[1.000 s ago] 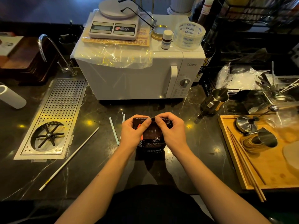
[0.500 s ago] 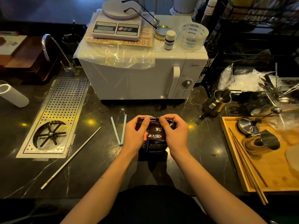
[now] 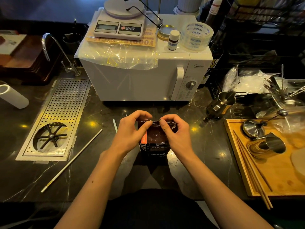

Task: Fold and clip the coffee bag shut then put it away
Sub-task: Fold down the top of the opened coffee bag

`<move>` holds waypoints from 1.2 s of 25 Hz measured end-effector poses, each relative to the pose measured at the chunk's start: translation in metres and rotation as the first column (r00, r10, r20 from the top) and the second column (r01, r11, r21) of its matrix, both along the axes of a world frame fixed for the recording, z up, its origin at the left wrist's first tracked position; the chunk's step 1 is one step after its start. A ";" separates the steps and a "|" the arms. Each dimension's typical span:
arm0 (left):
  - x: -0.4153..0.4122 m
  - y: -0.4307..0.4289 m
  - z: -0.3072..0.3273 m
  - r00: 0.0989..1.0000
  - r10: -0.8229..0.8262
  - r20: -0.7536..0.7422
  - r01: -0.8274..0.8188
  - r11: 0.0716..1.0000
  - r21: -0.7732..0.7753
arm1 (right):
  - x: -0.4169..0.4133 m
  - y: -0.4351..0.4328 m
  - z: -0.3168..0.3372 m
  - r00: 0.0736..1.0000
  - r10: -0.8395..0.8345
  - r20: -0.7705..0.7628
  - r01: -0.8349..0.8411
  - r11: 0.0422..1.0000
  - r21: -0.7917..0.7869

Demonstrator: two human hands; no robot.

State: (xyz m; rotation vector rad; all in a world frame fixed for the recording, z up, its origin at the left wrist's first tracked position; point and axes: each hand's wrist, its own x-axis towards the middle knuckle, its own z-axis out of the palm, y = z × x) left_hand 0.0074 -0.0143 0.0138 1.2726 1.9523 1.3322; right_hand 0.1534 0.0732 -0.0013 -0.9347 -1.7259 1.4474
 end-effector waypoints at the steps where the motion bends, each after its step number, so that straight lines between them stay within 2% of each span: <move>1: 0.001 0.001 0.000 1.000 -0.010 -0.025 0.010 1.000 -0.013 | -0.001 0.001 0.000 1.000 -0.003 0.004 0.003 1.000 0.005; 4: 0.002 0.003 0.003 0.999 -0.018 -0.042 0.017 1.000 -0.015 | -0.002 0.004 0.001 1.000 0.001 0.009 -0.001 1.000 0.014; 11: -0.014 0.016 0.014 0.968 -0.220 -0.124 0.201 0.968 -0.153 | -0.001 0.012 0.005 0.999 0.042 0.032 -0.043 0.999 0.029; 19: -0.001 0.014 -0.003 1.000 0.009 -0.029 -0.009 0.999 0.032 | -0.003 0.015 0.000 0.996 0.032 0.084 -0.036 0.998 0.050; 21: 0.004 0.014 -0.008 0.995 0.083 0.056 -0.086 0.994 0.064 | -0.004 0.016 0.000 0.996 0.029 0.086 -0.033 0.998 0.051; 24: 0.009 0.016 -0.015 0.943 0.179 0.281 -0.207 0.975 0.076 | -0.007 0.017 0.000 0.997 0.013 0.079 -0.017 0.998 0.052; 30: 0.019 0.024 -0.020 0.824 0.221 0.522 -0.296 0.953 0.062 | -0.016 0.015 0.001 0.997 -0.039 0.061 0.036 0.998 0.044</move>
